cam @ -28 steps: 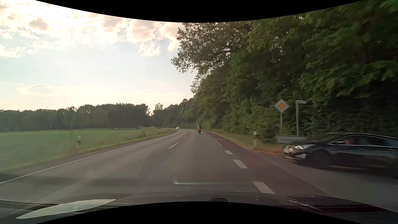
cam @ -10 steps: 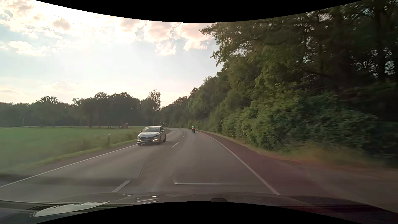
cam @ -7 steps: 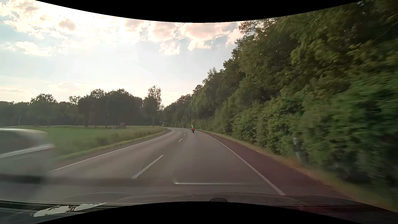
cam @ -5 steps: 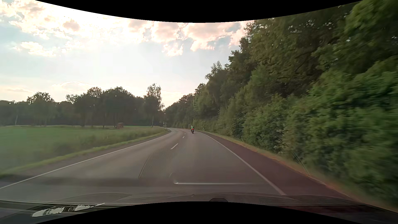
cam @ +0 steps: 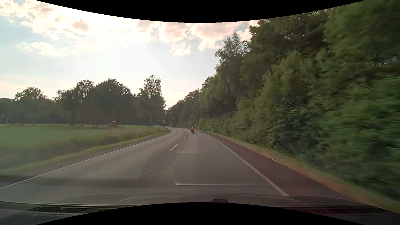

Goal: Follow the waypoints while adhering to traffic rules and regulations

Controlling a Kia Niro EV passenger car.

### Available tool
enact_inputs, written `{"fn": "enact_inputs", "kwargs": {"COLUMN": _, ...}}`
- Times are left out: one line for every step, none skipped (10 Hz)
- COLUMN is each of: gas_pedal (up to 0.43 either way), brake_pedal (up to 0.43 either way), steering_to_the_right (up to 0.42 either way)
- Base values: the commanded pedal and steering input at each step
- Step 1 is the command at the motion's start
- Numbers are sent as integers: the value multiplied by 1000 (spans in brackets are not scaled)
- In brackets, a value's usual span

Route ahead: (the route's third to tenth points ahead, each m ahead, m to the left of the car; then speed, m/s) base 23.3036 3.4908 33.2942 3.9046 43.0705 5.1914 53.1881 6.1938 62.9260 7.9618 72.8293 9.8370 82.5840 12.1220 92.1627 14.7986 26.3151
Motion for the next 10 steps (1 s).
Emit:
{"fn": "enact_inputs", "kwargs": {"gas_pedal": 571, "brake_pedal": 0, "steering_to_the_right": -18}}
{"fn": "enact_inputs", "kwargs": {"gas_pedal": 571, "brake_pedal": 0, "steering_to_the_right": -18}}
{"fn": "enact_inputs", "kwargs": {"gas_pedal": 571, "brake_pedal": 0, "steering_to_the_right": -18}}
{"fn": "enact_inputs", "kwargs": {"gas_pedal": 571, "brake_pedal": 0, "steering_to_the_right": -18}}
{"fn": "enact_inputs", "kwargs": {"gas_pedal": 571, "brake_pedal": 0, "steering_to_the_right": -18}}
{"fn": "enact_inputs", "kwargs": {"gas_pedal": 571, "brake_pedal": 0, "steering_to_the_right": -18}}
{"fn": "enact_inputs", "kwargs": {"gas_pedal": 571, "brake_pedal": 0, "steering_to_the_right": -18}}
{"fn": "enact_inputs", "kwargs": {"gas_pedal": 571, "brake_pedal": 0, "steering_to_the_right": -18}}
{"fn": "enact_inputs", "kwargs": {"gas_pedal": 571, "brake_pedal": 0, "steering_to_the_right": -18}}
{"fn": "enact_inputs", "kwargs": {"gas_pedal": 571, "brake_pedal": 0, "steering_to_the_right": -18}}
